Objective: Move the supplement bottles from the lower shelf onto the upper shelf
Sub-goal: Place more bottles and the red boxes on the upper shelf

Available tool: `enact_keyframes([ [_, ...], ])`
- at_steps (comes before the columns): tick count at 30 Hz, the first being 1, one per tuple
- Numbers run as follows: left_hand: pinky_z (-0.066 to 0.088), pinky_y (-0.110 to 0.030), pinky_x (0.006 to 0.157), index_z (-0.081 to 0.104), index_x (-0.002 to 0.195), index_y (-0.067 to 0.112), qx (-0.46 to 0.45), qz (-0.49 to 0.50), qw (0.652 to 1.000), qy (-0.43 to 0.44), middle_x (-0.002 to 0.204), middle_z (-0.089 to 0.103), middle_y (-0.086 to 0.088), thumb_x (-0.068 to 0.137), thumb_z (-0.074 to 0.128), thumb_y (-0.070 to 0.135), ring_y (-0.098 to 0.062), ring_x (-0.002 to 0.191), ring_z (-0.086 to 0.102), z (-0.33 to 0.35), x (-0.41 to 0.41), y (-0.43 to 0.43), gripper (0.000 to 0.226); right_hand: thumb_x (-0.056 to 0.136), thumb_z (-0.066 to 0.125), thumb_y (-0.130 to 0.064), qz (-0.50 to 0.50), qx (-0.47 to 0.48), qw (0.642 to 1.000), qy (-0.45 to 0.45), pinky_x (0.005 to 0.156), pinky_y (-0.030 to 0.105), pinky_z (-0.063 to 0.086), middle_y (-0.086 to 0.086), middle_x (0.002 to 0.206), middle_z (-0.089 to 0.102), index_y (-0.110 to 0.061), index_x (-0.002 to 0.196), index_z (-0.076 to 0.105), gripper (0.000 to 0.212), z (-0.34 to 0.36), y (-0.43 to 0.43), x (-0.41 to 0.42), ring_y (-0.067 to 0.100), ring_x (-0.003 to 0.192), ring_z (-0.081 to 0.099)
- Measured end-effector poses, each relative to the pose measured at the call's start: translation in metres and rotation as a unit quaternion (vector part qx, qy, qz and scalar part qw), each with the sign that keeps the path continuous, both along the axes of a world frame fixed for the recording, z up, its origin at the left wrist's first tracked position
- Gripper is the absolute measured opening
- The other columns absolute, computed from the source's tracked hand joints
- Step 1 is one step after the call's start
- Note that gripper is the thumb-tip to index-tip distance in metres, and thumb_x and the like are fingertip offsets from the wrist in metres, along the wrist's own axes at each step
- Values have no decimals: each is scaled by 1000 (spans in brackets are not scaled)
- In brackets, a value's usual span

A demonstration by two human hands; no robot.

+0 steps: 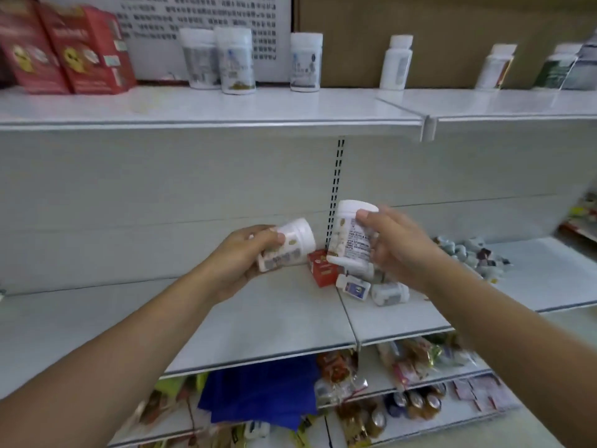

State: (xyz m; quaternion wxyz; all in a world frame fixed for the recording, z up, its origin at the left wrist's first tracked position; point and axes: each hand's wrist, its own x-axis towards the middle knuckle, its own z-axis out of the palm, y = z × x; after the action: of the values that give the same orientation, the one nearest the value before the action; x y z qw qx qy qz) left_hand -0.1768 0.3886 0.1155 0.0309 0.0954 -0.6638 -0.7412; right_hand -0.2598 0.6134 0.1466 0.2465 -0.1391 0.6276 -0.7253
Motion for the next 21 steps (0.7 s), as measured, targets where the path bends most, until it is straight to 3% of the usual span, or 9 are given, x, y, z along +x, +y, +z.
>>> enact_keyframes([
  [3,52,-24,57,66,88,11,-30,34,999,30,72,68,-4,98,49,21,-15,64,65,53,46,13,23,94,47,-21,-5,-101,991,-81,82,46,56,20,111,65,-6,122,53,33,46,-5,45,32,95,69],
  [7,59,-28,58,63,101,1,85,18,995,46,80,68,-15,98,35,29,-23,63,68,111,90,22,39,86,47,-29,43,-194,977,-80,63,30,51,17,92,62,-4,109,59,36,94,-11,92,26,69,60],
  [10,60,-29,61,63,102,5,133,3,986,96,80,65,-11,92,50,42,-20,66,65,137,111,21,40,70,66,-35,67,-197,978,-26,62,30,49,8,78,60,-10,99,57,39,119,-24,110,20,64,60],
  [12,61,-31,69,63,105,6,139,11,980,145,81,65,-10,84,66,40,-20,73,66,150,118,13,40,67,69,-29,68,-195,978,3,66,29,50,4,74,59,-13,94,57,34,132,-35,115,18,66,61],
  [14,60,-30,74,64,102,9,112,28,974,193,82,68,-7,78,67,31,-17,76,67,164,118,-1,32,67,68,-25,68,-212,975,21,72,31,50,4,73,62,-13,93,60,29,143,-45,114,19,70,62],
  [18,57,-25,66,64,102,13,58,40,960,273,83,73,-3,83,59,16,-11,77,70,200,102,-39,20,78,64,-25,71,-225,969,76,66,28,55,8,87,65,-11,100,62,26,168,-70,92,19,78,63],
  [21,59,-34,78,61,113,10,-9,8,961,275,103,75,-6,85,59,12,-19,97,71,221,80,-70,28,87,60,-23,70,-194,970,126,63,28,55,10,96,67,-9,106,60,24,189,-93,66,16,72,67],
])
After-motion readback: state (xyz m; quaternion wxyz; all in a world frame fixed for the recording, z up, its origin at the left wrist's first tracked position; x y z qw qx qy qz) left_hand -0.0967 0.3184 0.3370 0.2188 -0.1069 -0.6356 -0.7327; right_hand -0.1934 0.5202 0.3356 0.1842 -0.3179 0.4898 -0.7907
